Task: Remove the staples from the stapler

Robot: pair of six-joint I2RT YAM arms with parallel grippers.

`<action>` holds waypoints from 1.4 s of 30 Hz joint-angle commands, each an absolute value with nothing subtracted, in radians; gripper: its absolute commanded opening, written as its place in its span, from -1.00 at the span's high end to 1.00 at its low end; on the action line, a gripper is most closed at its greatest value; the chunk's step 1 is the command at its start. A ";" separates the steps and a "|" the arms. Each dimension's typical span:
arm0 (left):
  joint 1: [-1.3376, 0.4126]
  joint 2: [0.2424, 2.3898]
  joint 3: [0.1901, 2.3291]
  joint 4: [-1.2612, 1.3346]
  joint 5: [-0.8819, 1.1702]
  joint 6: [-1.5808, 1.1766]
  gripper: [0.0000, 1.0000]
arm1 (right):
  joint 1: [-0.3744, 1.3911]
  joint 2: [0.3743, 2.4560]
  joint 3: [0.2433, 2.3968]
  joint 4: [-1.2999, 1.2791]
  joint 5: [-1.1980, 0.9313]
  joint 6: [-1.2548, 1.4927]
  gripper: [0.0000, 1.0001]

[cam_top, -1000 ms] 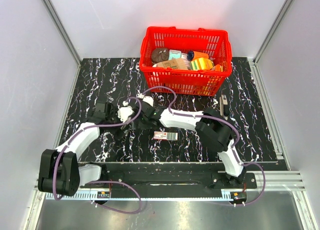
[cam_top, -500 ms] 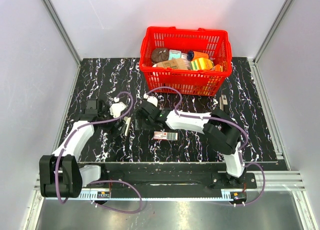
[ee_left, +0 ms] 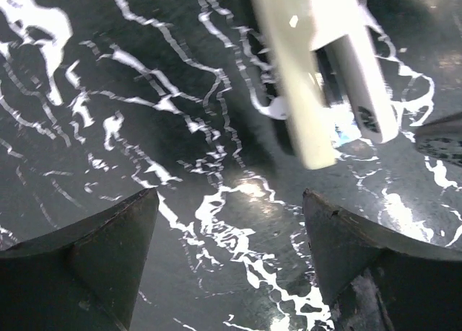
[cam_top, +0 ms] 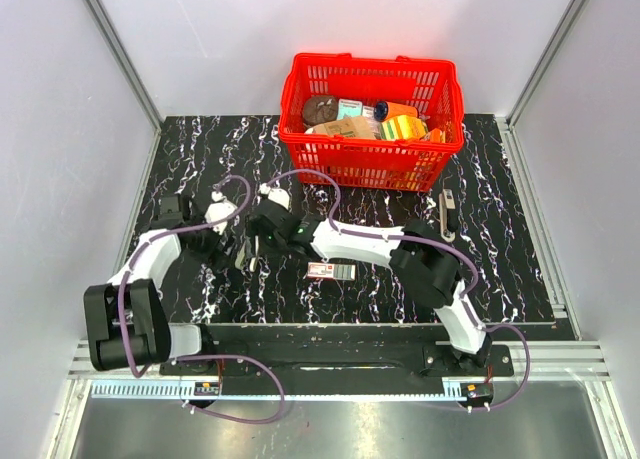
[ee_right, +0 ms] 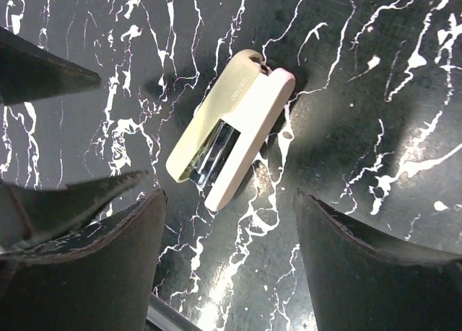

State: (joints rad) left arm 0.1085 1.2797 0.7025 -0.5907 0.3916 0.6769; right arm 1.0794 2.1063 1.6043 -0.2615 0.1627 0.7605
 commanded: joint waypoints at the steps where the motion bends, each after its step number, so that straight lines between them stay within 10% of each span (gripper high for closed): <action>1: 0.193 1.325 0.785 -0.607 0.471 0.713 -0.70 | 1.094 2.160 1.680 -0.285 0.155 0.741 -0.52; 19: 0.293 1.267 0.769 -0.632 0.543 0.775 -0.81 | 1.112 2.224 1.715 -0.328 0.152 0.727 -0.01; 33: 0.236 1.267 0.741 -0.650 0.523 0.805 -0.87 | 1.126 2.253 1.773 -0.359 0.158 0.716 -0.13; 42: 0.167 1.262 0.741 -0.624 0.499 0.789 -0.89 | 1.124 2.238 1.715 -0.347 0.178 0.719 0.29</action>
